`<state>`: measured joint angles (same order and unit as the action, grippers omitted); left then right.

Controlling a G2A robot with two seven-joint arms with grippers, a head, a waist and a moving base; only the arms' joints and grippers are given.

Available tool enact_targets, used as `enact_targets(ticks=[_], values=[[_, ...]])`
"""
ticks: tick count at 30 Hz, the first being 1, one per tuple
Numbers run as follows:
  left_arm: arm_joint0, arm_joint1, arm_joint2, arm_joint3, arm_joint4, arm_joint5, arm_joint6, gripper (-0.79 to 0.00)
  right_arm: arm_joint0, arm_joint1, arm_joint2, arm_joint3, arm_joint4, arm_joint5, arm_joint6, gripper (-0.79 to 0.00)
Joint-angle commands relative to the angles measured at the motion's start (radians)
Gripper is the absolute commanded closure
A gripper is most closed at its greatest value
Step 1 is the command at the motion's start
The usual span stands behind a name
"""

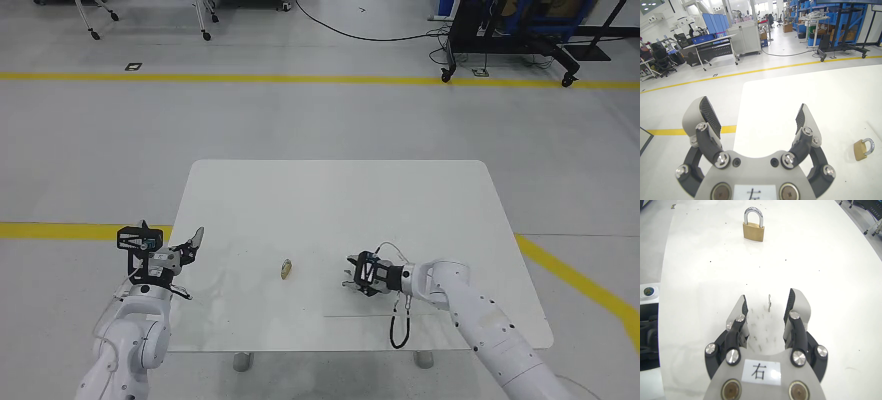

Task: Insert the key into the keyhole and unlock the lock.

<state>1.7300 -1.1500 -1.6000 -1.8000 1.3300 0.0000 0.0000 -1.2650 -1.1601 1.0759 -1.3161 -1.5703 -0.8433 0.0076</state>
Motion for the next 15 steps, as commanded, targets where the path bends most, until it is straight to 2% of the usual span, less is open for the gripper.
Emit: enact_targets(ticks=[1, 3, 5, 6, 7, 15], values=[[0.0, 0.0, 0.0, 0.0, 0.0, 0.0, 0.0, -0.785, 0.003, -0.001, -0.006, 0.005, 0.001, 0.006, 0.006, -0.36], [0.0, 0.0, 0.0, 0.0, 0.0, 0.0, 0.0, -0.785, 0.007, -0.002, -0.013, 0.009, 0.008, 0.006, 0.007, -0.299], [0.0, 0.0, 0.0, 0.0, 0.0, 0.0, 0.0, -0.785, 0.013, -0.002, -0.019, 0.017, 0.016, -0.005, -0.003, -0.203], [0.0, 0.0, 0.0, 0.0, 0.0, 0.0, 0.0, -0.785, 0.016, -0.002, -0.02, 0.021, 0.017, -0.005, -0.006, -0.071], [0.0, 0.0, 0.0, 0.0, 0.0, 0.0, 0.0, -0.785, 0.017, -0.002, -0.022, 0.023, 0.018, -0.004, -0.008, 0.0], [0.0, 0.0, 0.0, 0.0, 0.0, 0.0, 0.0, -0.785, 0.011, 0.002, -0.026, 0.009, 0.005, 0.039, -0.029, 0.0]])
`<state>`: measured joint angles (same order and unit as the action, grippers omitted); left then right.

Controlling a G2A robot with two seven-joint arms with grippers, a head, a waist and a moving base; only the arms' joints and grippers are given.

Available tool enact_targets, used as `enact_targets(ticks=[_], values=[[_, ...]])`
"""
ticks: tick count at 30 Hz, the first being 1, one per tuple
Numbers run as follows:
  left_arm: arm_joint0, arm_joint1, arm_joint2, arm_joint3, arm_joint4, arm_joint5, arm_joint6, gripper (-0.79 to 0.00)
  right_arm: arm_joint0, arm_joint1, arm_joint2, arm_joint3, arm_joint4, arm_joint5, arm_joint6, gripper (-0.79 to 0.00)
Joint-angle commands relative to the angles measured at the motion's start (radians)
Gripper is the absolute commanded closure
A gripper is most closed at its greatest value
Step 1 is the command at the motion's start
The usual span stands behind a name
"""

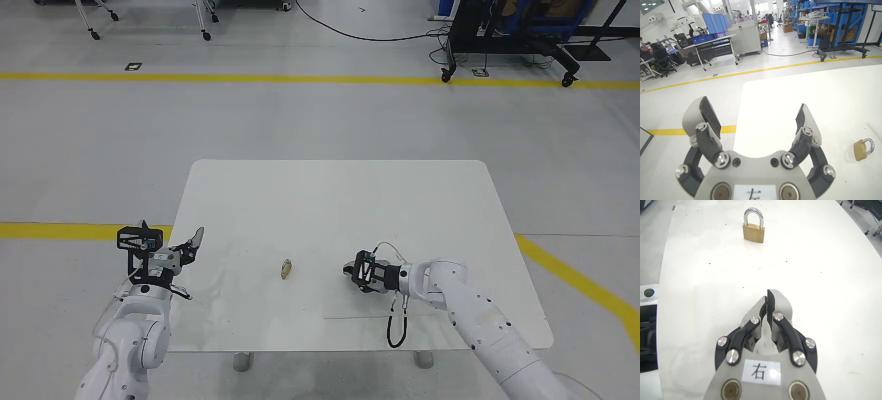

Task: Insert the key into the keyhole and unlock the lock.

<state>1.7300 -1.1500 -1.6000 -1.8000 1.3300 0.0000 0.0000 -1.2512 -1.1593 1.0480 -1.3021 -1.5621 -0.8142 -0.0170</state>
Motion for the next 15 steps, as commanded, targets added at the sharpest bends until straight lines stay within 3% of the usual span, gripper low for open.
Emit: enact_targets(ticks=[1, 7, 15], values=[[0.0, 0.0, 0.0, 0.0, 0.0, 0.0, 0.0, -0.785, -0.009, 0.002, 0.006, -0.013, -0.003, 0.023, -0.015, 0.0], [0.0, 0.0, 0.0, 0.0, 0.0, 0.0, 0.0, -0.785, -0.055, 0.015, 0.062, -0.038, 0.023, 0.091, -0.108, 0.0], [0.0, 0.0, 0.0, 0.0, 0.0, 0.0, 0.0, -0.785, -0.072, 0.024, 0.099, -0.038, 0.054, 0.082, -0.149, 0.0]])
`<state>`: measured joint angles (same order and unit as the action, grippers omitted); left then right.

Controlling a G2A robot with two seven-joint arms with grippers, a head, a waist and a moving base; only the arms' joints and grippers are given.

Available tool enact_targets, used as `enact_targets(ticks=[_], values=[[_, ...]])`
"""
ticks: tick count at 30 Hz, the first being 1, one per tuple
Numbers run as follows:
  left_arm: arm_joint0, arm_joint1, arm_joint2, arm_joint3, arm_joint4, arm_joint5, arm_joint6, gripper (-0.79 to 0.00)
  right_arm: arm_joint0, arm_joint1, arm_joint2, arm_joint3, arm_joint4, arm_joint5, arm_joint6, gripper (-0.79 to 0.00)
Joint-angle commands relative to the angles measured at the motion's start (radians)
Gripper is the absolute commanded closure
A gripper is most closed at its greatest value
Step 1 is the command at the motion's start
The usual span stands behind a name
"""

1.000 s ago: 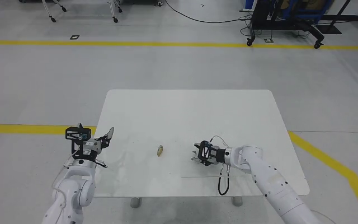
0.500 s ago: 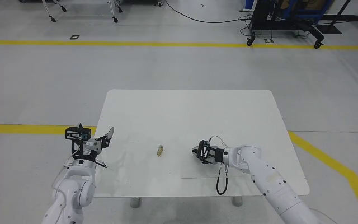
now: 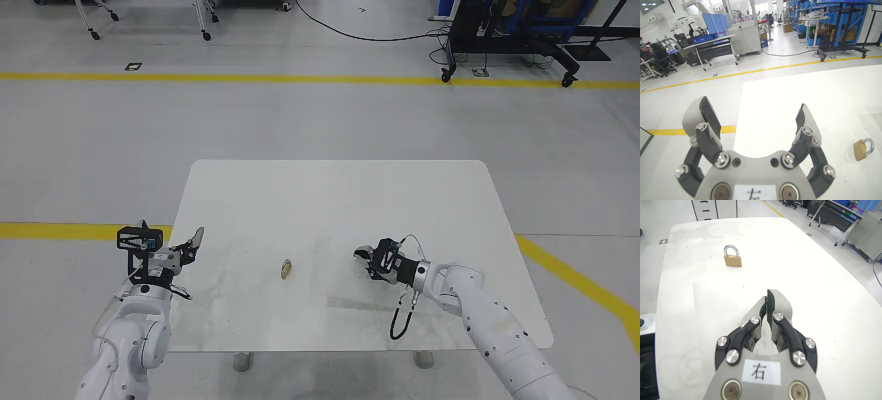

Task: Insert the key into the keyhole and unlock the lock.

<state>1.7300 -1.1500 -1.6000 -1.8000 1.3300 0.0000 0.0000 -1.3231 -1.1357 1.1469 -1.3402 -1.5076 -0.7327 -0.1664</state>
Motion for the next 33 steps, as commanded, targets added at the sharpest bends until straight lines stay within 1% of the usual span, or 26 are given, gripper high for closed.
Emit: enact_targets(ticks=[1, 5, 7, 10, 12, 14, 16, 18, 21, 23, 26, 28, 33], values=[[0.0, 0.0, 0.0, 0.0, 0.0, 0.0, 0.0, -0.785, 0.0, 0.0, 0.0, 0.0, 0.0, 0.0, 0.0, 0.0], [0.004, 0.0, -0.002, -0.002, -0.004, -0.002, 0.004, -0.785, 0.0, 0.0, 0.0, 0.0, 0.0, 0.0, 0.0, 0.0], [0.029, -0.003, -0.012, -0.022, -0.072, -0.02, 0.008, -0.785, -0.005, -0.001, -0.002, -0.008, 0.013, 0.002, -0.011, 0.0], [0.054, -0.003, -0.004, -0.067, -0.079, -0.064, -0.02, -0.785, -0.013, -0.002, -0.009, -0.018, 0.019, 0.02, -0.01, 0.0], [0.051, -0.006, 0.039, -0.089, -0.152, -0.133, -0.053, -0.785, -0.007, -0.005, -0.024, -0.023, 0.017, 0.024, -0.001, 0.0], [0.023, -0.008, 0.088, -0.095, -0.224, -0.226, -0.122, -0.785, 0.0, -0.007, -0.036, -0.021, 0.022, 0.025, -0.005, 0.0], [-0.021, -0.008, 0.142, -0.095, -0.229, -0.298, -0.182, -0.785, 0.009, -0.01, -0.045, -0.013, 0.027, 0.031, -0.009, 0.0], [-0.065, -0.013, 0.197, -0.082, -0.293, -0.351, -0.236, -0.785, 0.018, -0.013, -0.056, -0.001, 0.027, 0.052, 0.004, 0.0], [-0.145, -0.019, 0.263, -0.042, -0.383, -0.397, -0.329, -0.785, 0.028, -0.018, -0.07, 0.008, 0.034, 0.064, 0.002, 0.0], [-0.192, -0.022, 0.297, -0.022, -0.366, -0.399, -0.363, -0.785, 0.032, -0.019, -0.075, 0.014, 0.036, 0.066, -0.007, 0.0], [-0.239, -0.026, 0.355, -0.003, -0.285, -0.406, -0.391, -0.785, 0.035, -0.019, -0.077, 0.018, 0.041, 0.064, -0.032, 0.0], [-0.26, -0.027, 0.391, 0.007, -0.221, -0.414, -0.401, -0.785, 0.036, -0.018, -0.075, 0.024, 0.041, 0.061, -0.048, 0.0], [-0.285, -0.035, 0.465, 0.047, -0.113, -0.368, -0.402, -0.785, 0.037, -0.018, -0.075, 0.034, 0.044, 0.064, -0.07, 0.0]])
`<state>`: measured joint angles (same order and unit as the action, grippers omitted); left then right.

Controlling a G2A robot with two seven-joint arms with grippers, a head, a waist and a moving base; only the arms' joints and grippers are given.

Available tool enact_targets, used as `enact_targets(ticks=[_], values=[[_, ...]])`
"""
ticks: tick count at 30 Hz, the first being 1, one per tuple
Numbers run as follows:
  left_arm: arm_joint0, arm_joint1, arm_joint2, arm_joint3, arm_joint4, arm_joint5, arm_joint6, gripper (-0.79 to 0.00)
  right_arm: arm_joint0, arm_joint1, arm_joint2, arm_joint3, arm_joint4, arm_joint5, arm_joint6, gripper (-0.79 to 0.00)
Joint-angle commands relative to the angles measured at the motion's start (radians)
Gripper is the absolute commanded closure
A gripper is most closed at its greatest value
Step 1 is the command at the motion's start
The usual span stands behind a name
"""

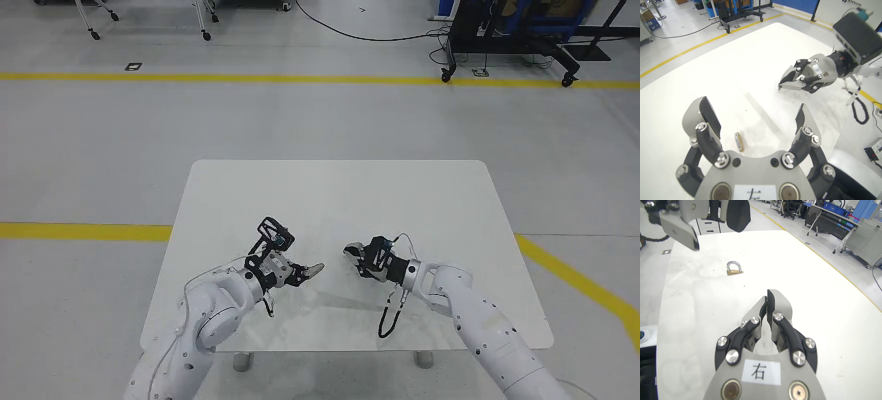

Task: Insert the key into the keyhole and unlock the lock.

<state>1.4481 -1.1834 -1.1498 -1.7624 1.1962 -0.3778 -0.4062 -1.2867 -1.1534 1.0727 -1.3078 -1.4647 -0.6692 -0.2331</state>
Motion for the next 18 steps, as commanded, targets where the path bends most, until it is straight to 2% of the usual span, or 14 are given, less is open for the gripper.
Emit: enact_targets(ticks=[1, 6, 18], values=[[-0.007, -0.003, 0.028, 0.018, 0.035, 0.018, 0.007, -0.785, 0.001, 0.0, -0.001, 0.003, 0.0, 0.001, -0.005, 0.0], [-0.022, -0.008, 0.08, 0.055, 0.143, 0.058, 0.009, -0.785, 0.002, 0.002, 0.0, 0.007, 0.004, -0.011, -0.032, 0.0], [-0.037, -0.016, 0.131, 0.09, 0.224, 0.094, 0.026, -0.785, 0.001, 0.005, 0.003, 0.009, 0.019, -0.027, -0.051, 0.0]])
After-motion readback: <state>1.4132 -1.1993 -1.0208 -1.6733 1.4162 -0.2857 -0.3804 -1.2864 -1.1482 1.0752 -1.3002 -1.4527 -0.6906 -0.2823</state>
